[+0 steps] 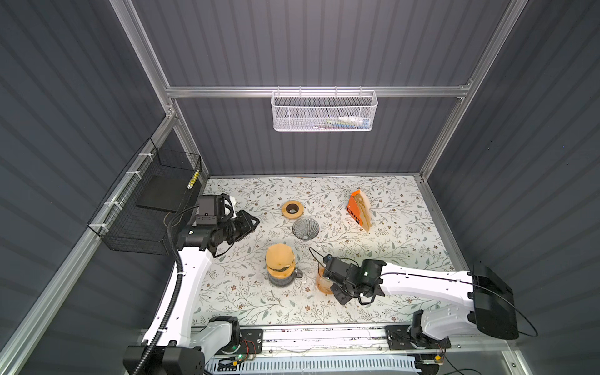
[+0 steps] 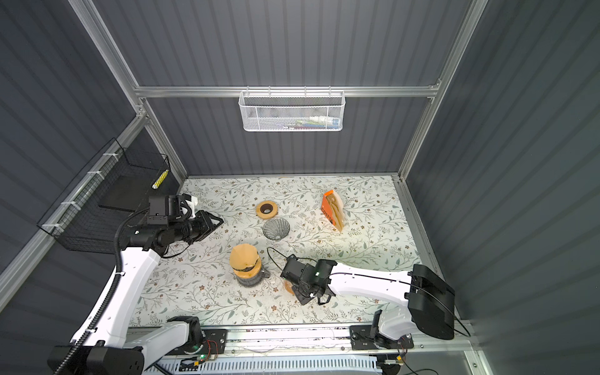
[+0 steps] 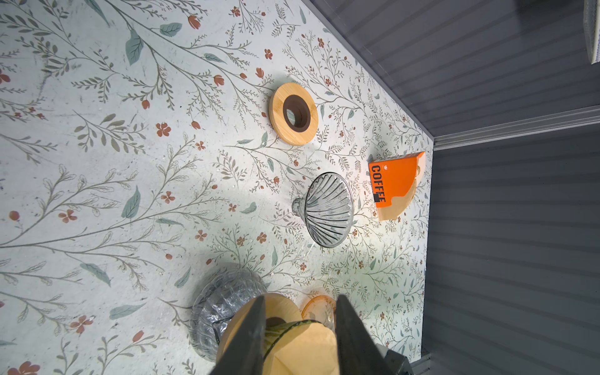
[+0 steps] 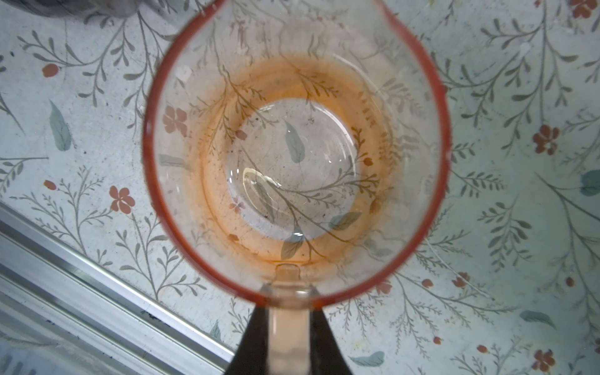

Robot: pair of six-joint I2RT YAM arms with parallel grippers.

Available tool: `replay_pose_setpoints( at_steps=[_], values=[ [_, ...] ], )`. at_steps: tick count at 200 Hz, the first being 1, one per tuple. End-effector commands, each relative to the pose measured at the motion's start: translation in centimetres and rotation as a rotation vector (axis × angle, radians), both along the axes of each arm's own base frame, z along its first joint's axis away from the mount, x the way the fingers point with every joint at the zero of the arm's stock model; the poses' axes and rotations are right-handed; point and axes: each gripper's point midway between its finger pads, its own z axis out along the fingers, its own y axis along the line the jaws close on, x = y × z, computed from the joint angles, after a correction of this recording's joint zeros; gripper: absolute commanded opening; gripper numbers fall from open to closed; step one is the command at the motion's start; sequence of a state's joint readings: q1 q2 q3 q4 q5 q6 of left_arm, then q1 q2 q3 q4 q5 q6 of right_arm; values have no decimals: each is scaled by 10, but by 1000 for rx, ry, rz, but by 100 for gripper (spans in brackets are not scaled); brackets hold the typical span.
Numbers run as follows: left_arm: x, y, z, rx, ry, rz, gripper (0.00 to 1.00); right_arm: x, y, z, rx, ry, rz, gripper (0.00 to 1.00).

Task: Place the coffee filter in the dripper
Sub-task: 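Carry the pitcher with the right gripper toward the robot and set it down, then open the right gripper and release the pitcher handle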

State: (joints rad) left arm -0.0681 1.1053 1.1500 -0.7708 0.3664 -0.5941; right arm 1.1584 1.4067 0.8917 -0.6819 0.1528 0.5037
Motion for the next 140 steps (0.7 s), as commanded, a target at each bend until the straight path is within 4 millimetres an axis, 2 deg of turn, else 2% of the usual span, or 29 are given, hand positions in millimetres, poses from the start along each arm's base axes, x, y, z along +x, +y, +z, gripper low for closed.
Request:
replay_pose_setpoints(
  at_steps=[1, 48, 78, 118, 140],
  values=[
    [-5, 4, -2, 15, 4, 6, 37, -2, 3, -4, 1, 12, 10, 0],
    [-8, 4, -1, 13, 0, 11, 37, -6, -1, -7, -7, 31, -12, 9],
    [-11, 5, 0, 16, -3, 12, 37, -7, -4, -9, -12, 31, -34, 22],
    [-17, 6, 4, 18, -13, 13, 38, -8, -7, -11, -16, 35, -65, 30],
    [-20, 6, 5, 21, -12, 6, 38, -7, -10, -4, -21, 22, -86, 33]
  ],
)
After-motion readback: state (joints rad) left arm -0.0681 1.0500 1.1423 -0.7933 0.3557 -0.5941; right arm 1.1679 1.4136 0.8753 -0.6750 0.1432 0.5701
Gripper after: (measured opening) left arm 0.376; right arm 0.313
